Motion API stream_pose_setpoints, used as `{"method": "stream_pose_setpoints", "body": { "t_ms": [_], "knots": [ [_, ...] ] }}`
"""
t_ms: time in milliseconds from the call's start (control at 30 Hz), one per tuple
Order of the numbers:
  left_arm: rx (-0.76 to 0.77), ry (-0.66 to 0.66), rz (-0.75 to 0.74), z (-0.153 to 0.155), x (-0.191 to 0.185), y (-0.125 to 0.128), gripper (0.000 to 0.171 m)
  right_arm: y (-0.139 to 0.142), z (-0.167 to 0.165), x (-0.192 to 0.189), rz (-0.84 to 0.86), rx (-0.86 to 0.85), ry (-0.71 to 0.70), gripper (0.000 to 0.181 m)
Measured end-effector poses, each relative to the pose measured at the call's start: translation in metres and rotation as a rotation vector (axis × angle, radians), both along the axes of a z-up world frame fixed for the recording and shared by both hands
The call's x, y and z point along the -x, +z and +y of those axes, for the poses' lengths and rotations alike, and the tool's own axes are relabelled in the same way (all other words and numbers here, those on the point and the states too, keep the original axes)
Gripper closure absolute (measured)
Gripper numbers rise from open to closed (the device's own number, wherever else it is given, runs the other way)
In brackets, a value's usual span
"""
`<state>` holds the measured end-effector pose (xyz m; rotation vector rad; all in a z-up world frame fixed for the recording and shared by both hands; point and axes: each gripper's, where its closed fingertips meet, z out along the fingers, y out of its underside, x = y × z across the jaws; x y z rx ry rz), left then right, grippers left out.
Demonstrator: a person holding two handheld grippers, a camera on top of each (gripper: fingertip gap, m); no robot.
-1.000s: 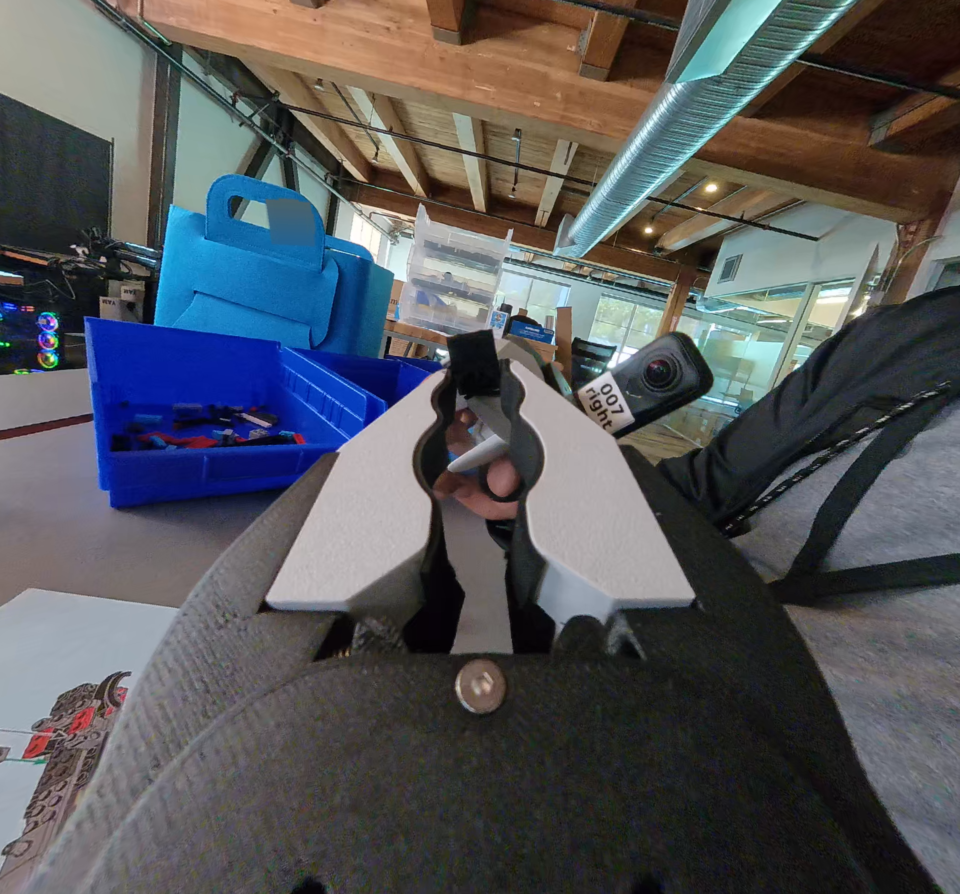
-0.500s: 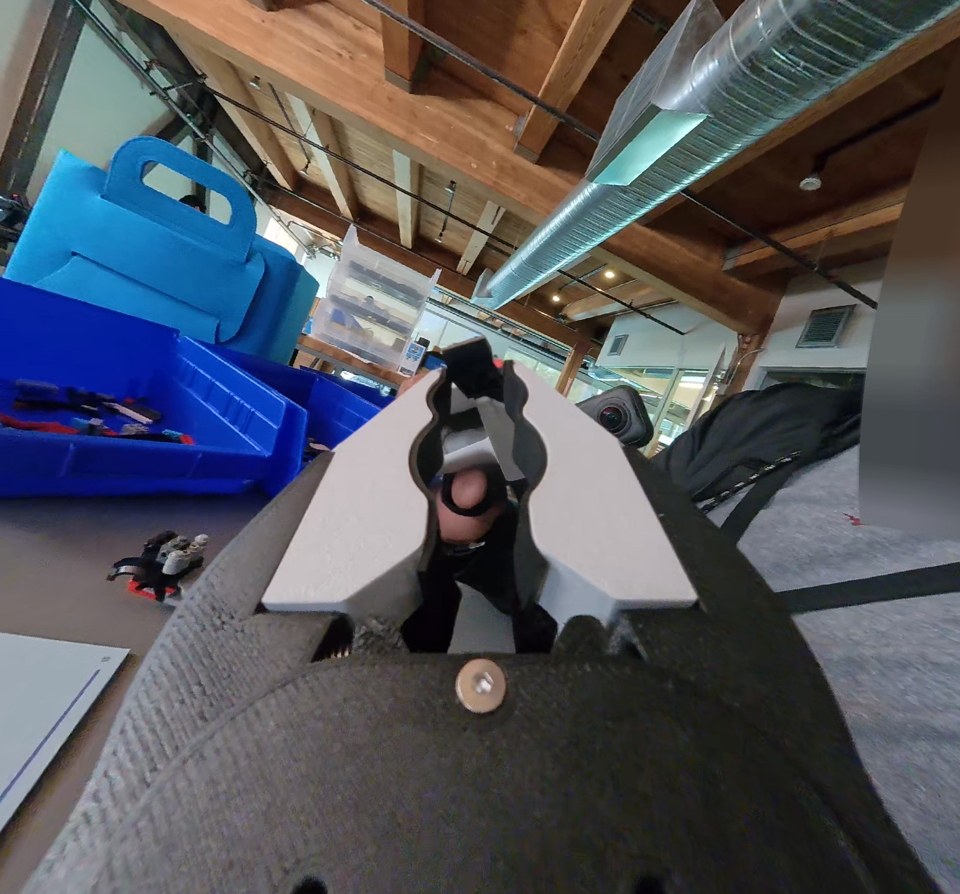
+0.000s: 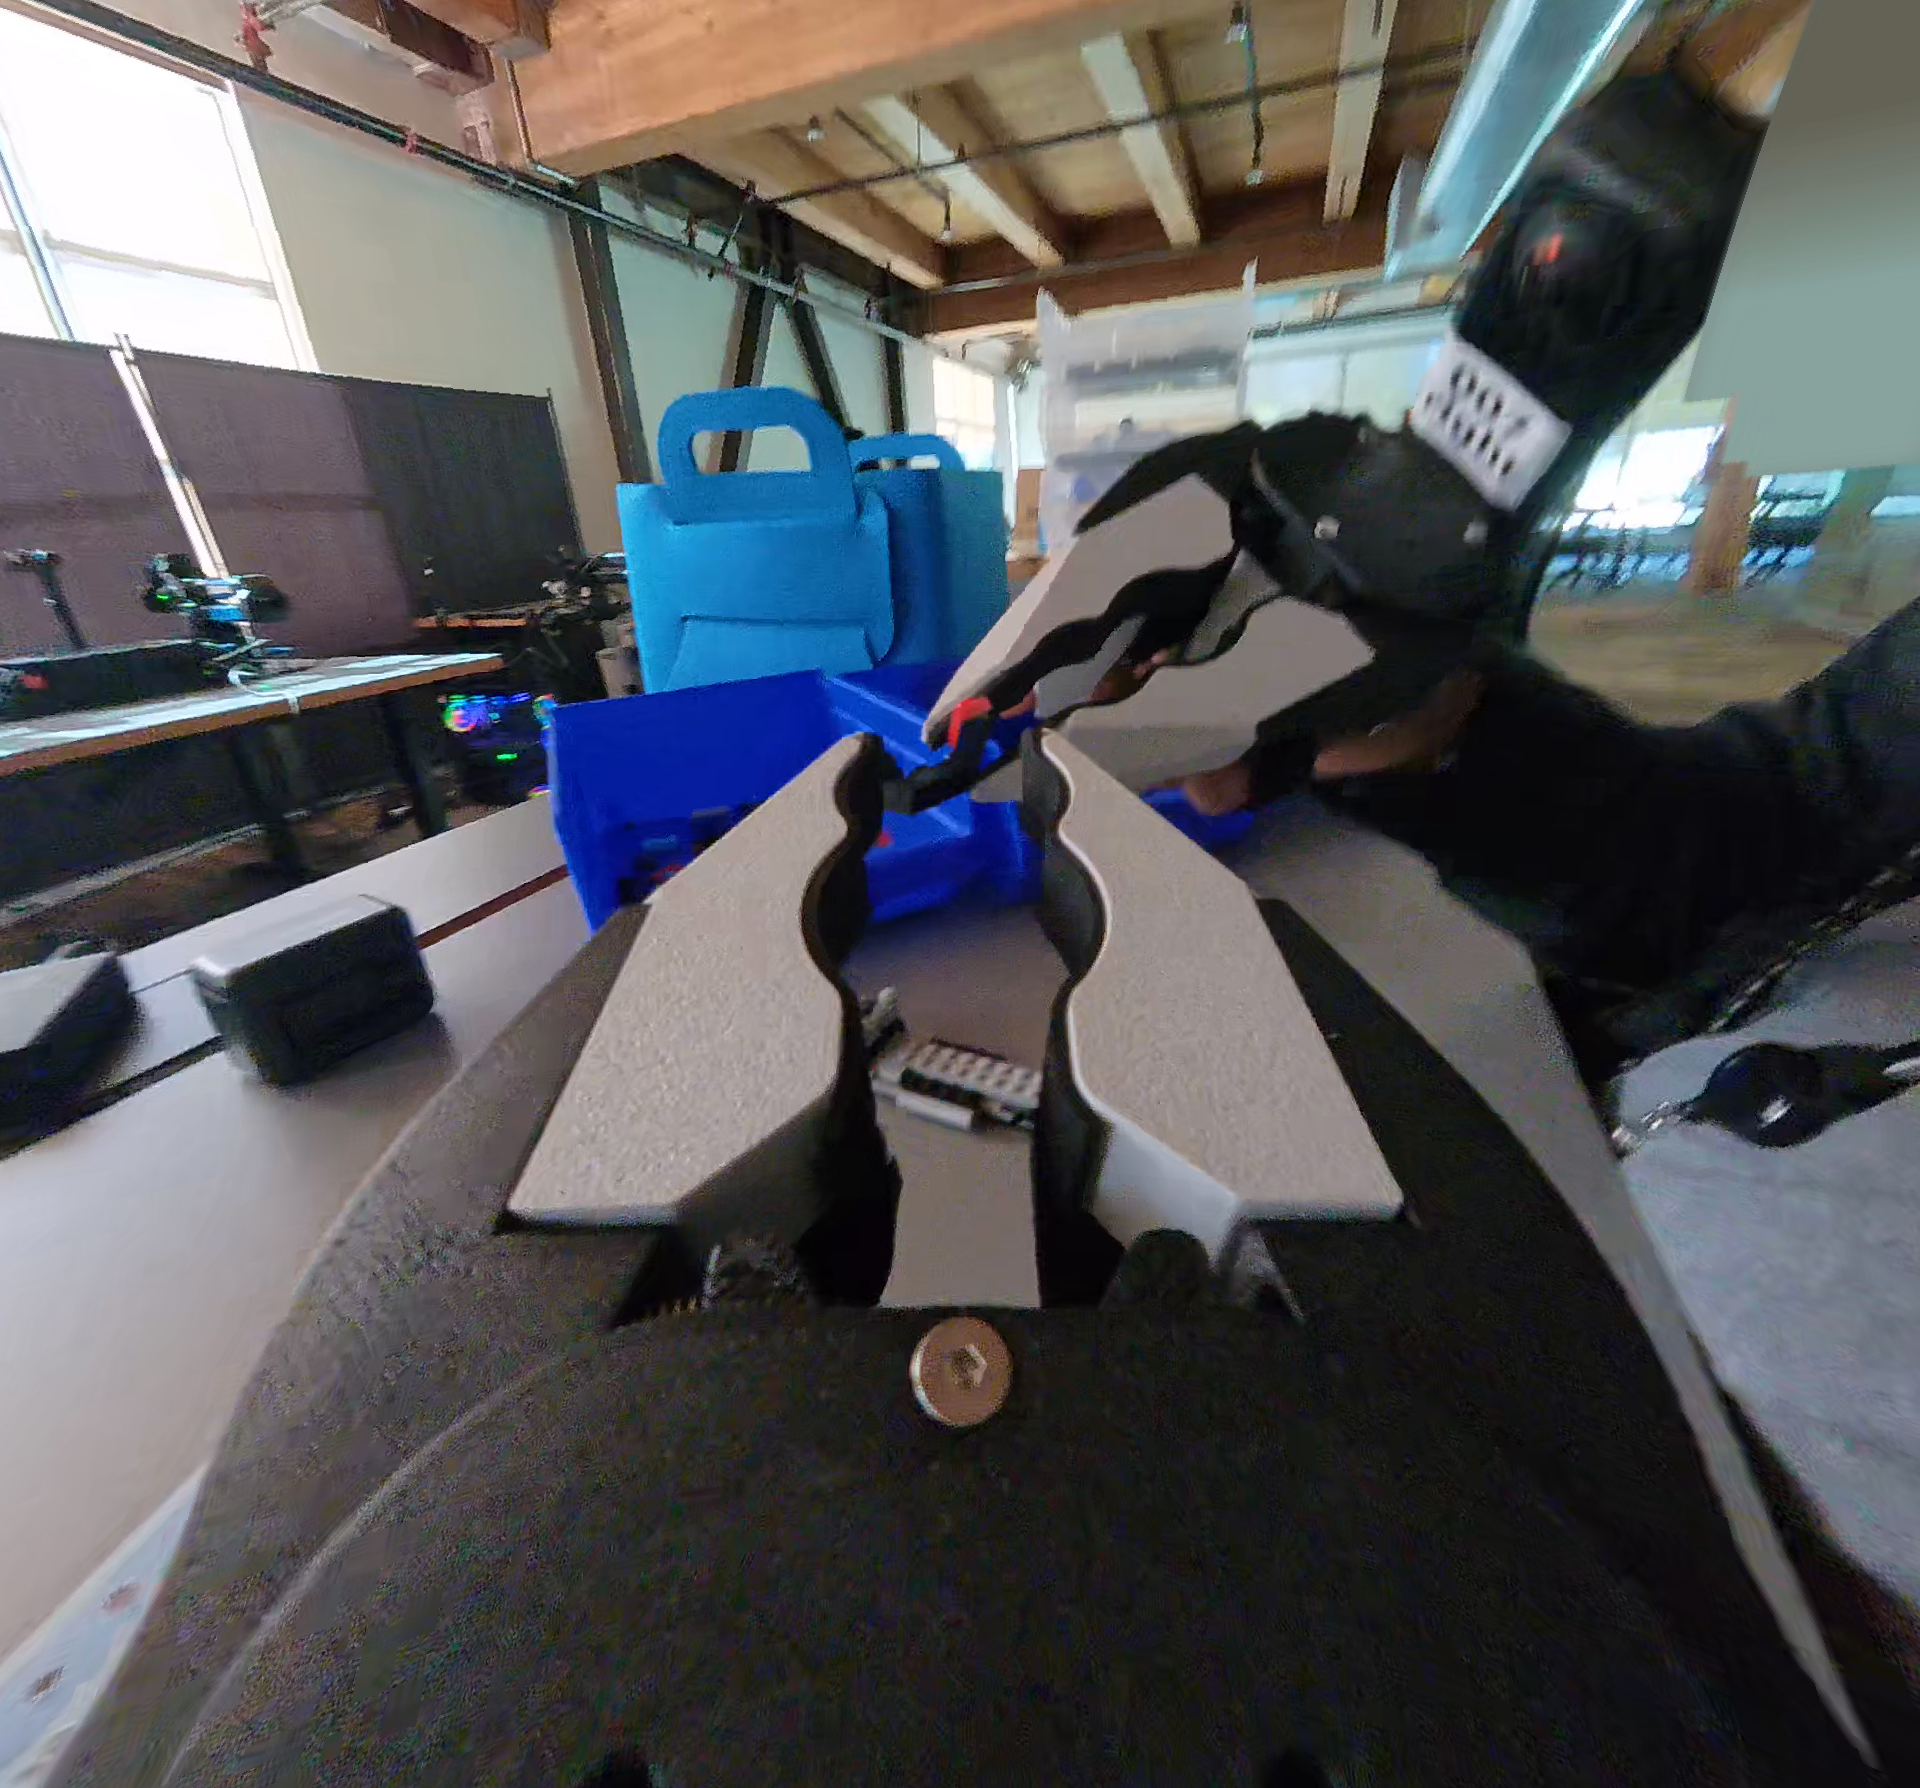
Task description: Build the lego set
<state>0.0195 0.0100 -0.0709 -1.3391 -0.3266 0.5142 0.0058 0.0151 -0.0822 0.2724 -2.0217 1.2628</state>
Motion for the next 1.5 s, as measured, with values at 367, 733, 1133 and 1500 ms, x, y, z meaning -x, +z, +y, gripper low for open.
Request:
{"method": "stream_pose_setpoints", "body": {
  "t_ms": [367, 733, 1133, 1500],
  "knots": [
    [0.235, -0.043, 0.121, 0.023, -0.015, -0.023, 0.153, -0.014, 0.005, -0.022, -0.129, -0.210, 0.090, 0.166],
    [0.067, -0.242, 0.032, 0.021, -0.035, -0.008, 0.165, -0.002, 0.003, -0.046, -0.299, -0.080, 0.333, 0.166],
    [-0.501, -0.473, -0.165, -0.002, -0.028, 0.036, 0.167, 0.026, -0.011, -0.038, -0.609, 0.567, 0.415, 0.154],
    [-0.353, -0.290, -0.267, -0.010, -0.003, 0.012, 0.144, 0.011, -0.019, -0.023, -0.227, 0.239, 0.288, 0.174]
  ]
}}
